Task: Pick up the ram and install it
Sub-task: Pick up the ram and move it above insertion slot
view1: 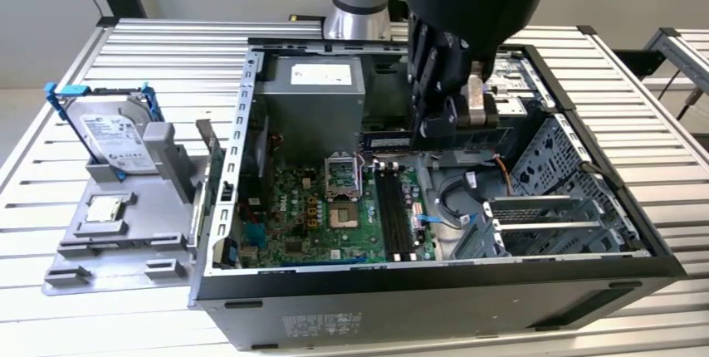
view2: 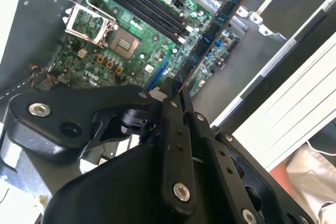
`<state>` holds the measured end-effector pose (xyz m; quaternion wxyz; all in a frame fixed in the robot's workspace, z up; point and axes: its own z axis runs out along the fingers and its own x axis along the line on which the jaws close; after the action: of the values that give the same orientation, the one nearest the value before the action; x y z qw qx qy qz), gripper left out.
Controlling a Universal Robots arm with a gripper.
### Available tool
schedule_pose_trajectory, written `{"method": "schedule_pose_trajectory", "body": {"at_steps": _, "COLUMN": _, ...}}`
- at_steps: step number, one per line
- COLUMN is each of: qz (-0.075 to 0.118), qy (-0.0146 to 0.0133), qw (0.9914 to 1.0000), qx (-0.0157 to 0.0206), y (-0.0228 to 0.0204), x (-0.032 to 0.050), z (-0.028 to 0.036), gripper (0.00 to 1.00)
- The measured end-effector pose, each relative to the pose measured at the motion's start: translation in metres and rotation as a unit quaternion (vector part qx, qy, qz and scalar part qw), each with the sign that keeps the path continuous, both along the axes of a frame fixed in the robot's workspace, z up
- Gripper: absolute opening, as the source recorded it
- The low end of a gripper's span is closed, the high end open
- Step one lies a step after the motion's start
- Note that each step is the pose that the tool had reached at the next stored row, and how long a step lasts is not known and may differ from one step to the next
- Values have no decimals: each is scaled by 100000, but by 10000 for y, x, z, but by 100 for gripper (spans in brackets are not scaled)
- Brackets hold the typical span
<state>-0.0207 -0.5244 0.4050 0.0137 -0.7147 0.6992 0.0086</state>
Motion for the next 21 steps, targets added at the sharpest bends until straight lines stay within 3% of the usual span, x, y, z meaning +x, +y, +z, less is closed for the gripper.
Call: {"method": "schedule_pose_trajectory", "body": {"at_steps": 21, "qz": 2, "qy": 2, "qw": 100000, "qx": 1, "y": 739, "x": 0, "z": -1, "gripper": 0}}
